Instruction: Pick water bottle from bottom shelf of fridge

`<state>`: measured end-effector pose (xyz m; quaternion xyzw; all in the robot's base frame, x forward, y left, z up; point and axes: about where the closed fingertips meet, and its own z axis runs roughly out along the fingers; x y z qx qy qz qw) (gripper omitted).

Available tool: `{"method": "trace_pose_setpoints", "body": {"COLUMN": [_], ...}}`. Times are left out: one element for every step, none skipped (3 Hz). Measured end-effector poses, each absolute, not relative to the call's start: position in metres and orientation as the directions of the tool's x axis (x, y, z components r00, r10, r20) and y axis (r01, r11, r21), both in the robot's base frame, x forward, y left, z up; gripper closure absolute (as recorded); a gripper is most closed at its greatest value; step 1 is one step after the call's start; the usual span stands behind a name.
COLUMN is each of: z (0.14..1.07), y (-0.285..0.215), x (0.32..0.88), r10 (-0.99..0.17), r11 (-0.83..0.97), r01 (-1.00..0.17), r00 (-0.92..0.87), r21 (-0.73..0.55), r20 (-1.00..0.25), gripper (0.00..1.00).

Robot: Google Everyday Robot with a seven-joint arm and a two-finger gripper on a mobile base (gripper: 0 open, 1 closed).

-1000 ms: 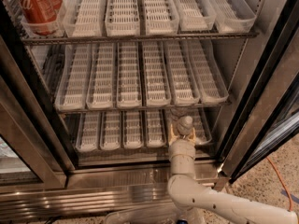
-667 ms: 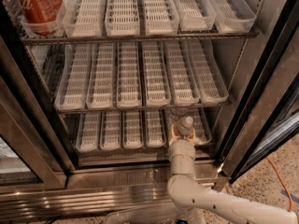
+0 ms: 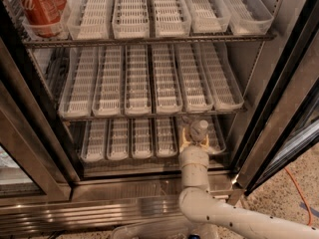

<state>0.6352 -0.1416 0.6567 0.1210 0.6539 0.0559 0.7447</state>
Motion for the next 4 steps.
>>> {"method": "trace_pose_setpoints", "body": {"z": [0.683,0.690,0.696,0.709], "y": [-0.137,-0.144,-0.160,-0.167], "x": [0.625,0.607,0.588,0.569], "r10": [0.258,0.237,0.200,0.183], "r11": [0.963,0.970,0.979,0.983], "r01": [0.029,0.017,0.017,-0.018], "r00": [0.187,0.178,0.166,0.157], "r21": [0.268,0.243,0.206,0.183], "r20": [-0.948,-0.955,-0.966,-0.970], "gripper": [1.00,1.00,1.00,1.00]}}
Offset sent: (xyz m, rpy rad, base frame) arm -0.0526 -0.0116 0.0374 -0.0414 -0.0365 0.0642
